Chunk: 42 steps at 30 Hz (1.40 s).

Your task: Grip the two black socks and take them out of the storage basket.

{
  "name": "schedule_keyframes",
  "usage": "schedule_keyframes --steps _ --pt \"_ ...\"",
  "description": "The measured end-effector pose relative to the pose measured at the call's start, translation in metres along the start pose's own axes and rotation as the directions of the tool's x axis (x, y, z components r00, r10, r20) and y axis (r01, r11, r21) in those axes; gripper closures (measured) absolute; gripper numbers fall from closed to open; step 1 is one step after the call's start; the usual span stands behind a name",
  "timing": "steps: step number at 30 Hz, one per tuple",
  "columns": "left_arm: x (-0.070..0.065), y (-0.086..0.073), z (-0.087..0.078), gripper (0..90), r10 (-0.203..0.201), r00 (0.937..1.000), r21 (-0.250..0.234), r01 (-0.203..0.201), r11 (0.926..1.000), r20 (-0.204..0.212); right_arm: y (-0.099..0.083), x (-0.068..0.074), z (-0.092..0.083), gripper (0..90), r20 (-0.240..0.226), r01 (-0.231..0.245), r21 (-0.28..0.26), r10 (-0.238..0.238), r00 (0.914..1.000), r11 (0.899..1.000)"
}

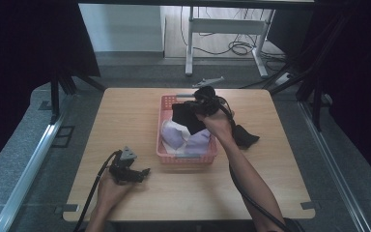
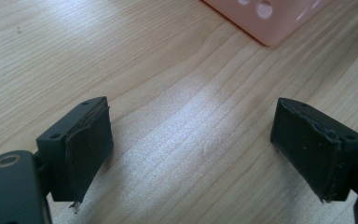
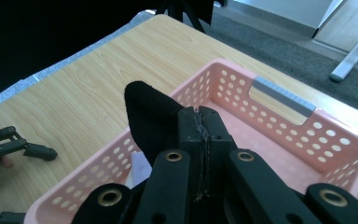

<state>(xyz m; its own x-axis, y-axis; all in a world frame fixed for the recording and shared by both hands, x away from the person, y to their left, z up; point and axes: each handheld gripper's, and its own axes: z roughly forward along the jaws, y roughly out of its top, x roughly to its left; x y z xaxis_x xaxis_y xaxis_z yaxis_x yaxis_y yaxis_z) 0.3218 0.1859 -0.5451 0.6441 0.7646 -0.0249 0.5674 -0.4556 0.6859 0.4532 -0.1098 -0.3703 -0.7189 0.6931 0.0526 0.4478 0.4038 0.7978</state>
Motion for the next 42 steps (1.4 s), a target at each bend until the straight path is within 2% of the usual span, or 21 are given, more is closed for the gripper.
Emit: schedule_keyframes --steps 13,26,35,42 --pt "0.0 0.0 0.0 12.6 0.002 1.0 0.005 -0.002 1.0 0.001 0.014 -0.003 -0.034 89.0 0.026 -0.005 -0.058 0.007 0.9996 0.998" --pt "0.0 0.0 0.0 12.6 -0.002 1.0 0.007 0.002 1.0 0.001 0.013 -0.023 -0.072 89.0 0.099 -0.023 -0.09 0.032 0.9946 0.996" --pt "0.0 0.0 0.0 12.6 0.001 1.0 0.005 -0.001 1.0 0.001 -0.003 -0.048 -0.097 89.0 0.165 -0.059 -0.105 0.076 0.9833 0.993" --pt "0.0 0.0 0.0 12.6 -0.001 1.0 0.002 0.001 1.0 0.0 -0.021 -0.071 -0.112 89.0 0.234 -0.092 -0.102 0.114 0.9655 0.991"
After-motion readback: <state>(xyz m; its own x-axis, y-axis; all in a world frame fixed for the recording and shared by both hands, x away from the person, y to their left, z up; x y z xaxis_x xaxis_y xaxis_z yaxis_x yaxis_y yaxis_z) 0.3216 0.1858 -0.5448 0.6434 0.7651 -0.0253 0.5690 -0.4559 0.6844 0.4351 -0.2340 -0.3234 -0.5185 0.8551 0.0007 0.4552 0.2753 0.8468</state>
